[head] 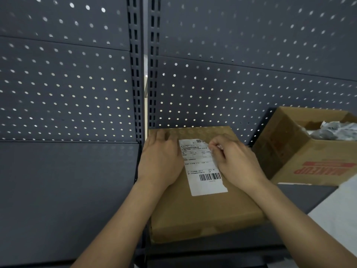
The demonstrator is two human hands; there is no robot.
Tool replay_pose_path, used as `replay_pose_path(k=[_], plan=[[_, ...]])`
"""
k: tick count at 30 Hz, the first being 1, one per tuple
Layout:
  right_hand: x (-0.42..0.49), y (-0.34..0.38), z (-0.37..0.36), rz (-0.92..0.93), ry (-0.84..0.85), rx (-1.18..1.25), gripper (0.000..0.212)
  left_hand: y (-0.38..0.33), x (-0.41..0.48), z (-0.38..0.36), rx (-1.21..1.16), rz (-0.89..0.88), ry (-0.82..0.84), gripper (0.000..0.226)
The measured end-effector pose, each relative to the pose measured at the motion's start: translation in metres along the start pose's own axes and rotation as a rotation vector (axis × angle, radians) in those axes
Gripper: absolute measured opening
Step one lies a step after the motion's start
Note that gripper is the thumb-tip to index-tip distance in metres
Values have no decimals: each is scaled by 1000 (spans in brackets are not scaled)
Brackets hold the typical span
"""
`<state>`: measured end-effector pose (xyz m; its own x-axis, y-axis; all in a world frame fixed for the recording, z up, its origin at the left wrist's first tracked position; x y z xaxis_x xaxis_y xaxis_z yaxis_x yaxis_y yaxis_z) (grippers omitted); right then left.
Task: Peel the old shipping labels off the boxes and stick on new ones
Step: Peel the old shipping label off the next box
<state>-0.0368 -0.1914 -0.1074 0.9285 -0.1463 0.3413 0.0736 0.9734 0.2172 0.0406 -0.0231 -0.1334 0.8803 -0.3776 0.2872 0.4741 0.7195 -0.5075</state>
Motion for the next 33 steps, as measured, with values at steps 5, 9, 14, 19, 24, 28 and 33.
replay_pose_path(k=[5,9,14,19,24,28,33], plan=[[-3,1,5,21,-23,178,9,-1,-1,2,-7,-2,0,39],[-2,-1,7,-49,42,281,18,-1,-1,2,-13,1,-1,41],[-3,2,11,-58,77,261,16,-2,-1,3,-18,8,-1,43],[-10,3,12,-14,16,381,13,-3,-1,4,-10,-1,-6,55],[-18,4,17,42,-9,485,9,-2,-1,2,-19,10,-2,46],[-22,9,19,123,-64,510,12,-1,-1,1,-34,28,7,35],[-19,4,15,156,-52,412,49,-1,0,2,-25,12,4,37]])
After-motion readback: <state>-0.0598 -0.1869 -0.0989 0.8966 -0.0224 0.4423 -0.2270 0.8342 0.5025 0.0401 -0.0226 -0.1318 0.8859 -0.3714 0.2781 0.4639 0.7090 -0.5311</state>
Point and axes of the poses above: each hand's wrist, its own x-axis towards the middle knuckle, its own z-axis out of the back of the hand, y = z × x, the point moved 2 cm from there along x, towards the middle knuckle, and after that the axes turned 5 degrees about -x, right-handed, at the moved point
